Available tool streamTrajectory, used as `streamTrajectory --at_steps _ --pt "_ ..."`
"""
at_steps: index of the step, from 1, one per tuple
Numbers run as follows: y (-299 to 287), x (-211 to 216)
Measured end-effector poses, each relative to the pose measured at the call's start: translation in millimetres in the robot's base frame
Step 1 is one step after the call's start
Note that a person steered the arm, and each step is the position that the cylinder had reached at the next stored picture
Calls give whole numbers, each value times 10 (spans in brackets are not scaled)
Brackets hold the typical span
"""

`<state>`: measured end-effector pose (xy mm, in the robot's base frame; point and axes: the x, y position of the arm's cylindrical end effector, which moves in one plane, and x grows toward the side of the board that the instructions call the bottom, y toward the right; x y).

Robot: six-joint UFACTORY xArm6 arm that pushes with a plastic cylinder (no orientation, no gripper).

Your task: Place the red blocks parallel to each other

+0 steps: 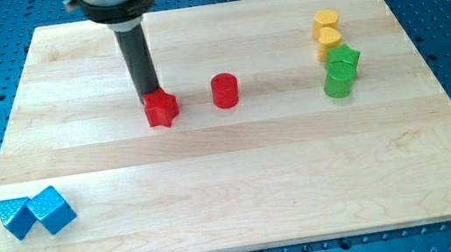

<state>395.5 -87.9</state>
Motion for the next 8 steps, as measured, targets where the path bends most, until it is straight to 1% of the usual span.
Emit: streamTrajectory --at_steps 1,2,4,5,6,7,8 --pt "137 0" --pt "151 -32" --pt "718 -101" --pt "903 -269" --pt "934 -246" --pt "934 -80" --pt "934 -72"
